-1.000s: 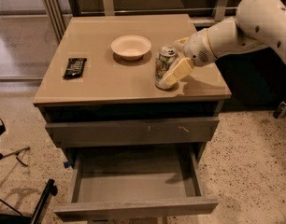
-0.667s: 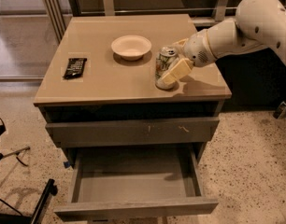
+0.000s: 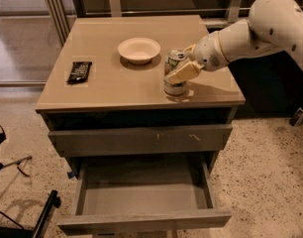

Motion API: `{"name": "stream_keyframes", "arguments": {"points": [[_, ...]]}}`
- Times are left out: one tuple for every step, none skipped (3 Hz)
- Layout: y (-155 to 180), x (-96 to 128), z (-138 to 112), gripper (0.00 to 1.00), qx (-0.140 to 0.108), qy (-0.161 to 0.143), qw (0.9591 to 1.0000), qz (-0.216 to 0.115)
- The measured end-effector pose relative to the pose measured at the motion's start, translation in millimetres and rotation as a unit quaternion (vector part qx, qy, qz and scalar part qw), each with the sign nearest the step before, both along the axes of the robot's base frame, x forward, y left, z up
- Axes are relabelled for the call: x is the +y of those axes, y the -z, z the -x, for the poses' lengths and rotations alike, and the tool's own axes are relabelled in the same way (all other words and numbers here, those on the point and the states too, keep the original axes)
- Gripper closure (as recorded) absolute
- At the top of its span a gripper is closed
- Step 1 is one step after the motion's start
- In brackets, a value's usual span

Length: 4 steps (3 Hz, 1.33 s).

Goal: Place 7up can into middle drawer

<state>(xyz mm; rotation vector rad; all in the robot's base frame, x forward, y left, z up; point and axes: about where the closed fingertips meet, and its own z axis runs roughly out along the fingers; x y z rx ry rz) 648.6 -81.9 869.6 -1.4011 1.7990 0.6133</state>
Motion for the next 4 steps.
{"name": "stream_keyframes", "arguments": {"points": [[0.0,0.0,0.0,0.91,0.000,0.000,1.0000,0.000],[-8.7,-1.7,14.5,1.00,-0.005,-0.008,0.9999,-0.007],[-27.4,-7.2,50.3,1.00,-0.010,-0.024,0.9996,-0.013],[-50.7,-22.0,113.6,1.00,-0.010,-0.026,0.9995,-0.013]]}}
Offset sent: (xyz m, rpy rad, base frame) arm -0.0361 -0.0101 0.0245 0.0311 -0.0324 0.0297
